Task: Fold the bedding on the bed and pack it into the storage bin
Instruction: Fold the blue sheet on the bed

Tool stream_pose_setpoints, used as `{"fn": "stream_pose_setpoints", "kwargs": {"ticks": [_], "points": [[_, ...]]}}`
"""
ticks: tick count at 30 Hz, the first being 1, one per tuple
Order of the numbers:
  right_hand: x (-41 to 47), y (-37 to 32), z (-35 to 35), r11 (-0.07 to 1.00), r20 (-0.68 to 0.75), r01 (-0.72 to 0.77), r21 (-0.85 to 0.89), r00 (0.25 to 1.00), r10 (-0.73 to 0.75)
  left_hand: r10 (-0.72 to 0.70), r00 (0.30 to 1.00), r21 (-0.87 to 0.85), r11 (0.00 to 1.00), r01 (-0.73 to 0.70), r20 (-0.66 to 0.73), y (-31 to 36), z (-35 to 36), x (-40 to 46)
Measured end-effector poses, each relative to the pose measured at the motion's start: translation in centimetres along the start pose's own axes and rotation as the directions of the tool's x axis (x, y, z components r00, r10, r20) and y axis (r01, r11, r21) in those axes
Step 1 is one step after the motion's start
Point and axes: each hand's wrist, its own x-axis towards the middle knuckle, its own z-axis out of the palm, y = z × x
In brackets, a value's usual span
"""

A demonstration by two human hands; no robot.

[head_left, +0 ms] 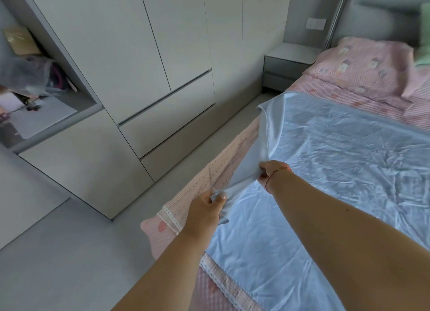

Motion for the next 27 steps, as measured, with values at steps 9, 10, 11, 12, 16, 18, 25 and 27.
{"fn": "stream_pose_setpoints", "kwargs": {"ticks": [9, 10, 11, 12, 16, 18, 25, 27], "points": [[-3.8, 0.7, -8.9, 0.976, -0.001, -0.054, 0.21, 0.998, 0.056, 0.173, 0.984, 0.196, 0.964, -0.177, 0.039, -0.5, 3.9, -6.8], [-4.6, 0.7, -10.2, 0.977, -0.009, -0.047, 0.209, 0.999, 0.05, 0.176, 0.984, 0.197, 0.964, -0.181, 0.039, -0.8, 4.6, -8.1], [-5.4, 0.7, -11.4, 0.977, -0.009, -0.038, 0.209, 0.999, 0.041, 0.173, 0.984, 0.196, 0.965, -0.177, 0.039, -0.9, 5.2, -9.2], [-6.3, 0.7, -12.7, 0.976, -0.009, -0.027, 0.215, 1.0, 0.03, 0.168, 0.985, 0.19, 0.967, -0.171, 0.033, -1.1, 6.0, -10.4], [-10.0, 0.7, -18.3, 0.982, 0.004, 0.011, 0.19, 1.0, -0.012, 0.161, 0.987, 0.159, 0.974, -0.161, 0.014, -2.2, 8.9, -15.6], [-11.6, 0.9, -20.9, 0.989, 0.033, 0.02, 0.149, 0.999, -0.026, 0.141, 0.99, 0.159, 0.977, -0.141, 0.01, -3.0, 10.1, -17.8], [-16.2, 1.8, -29.0, 0.99, 0.017, 0.005, 0.143, 1.0, -0.007, 0.105, 0.994, 0.185, 0.977, -0.107, 0.019, -5.4, 14.2, -24.3], [-16.7, 2.0, -31.3, 0.99, 0.013, -0.011, 0.144, 1.0, 0.009, 0.108, 0.994, 0.179, 0.978, -0.109, 0.014, -6.0, 15.6, -26.0]]}}
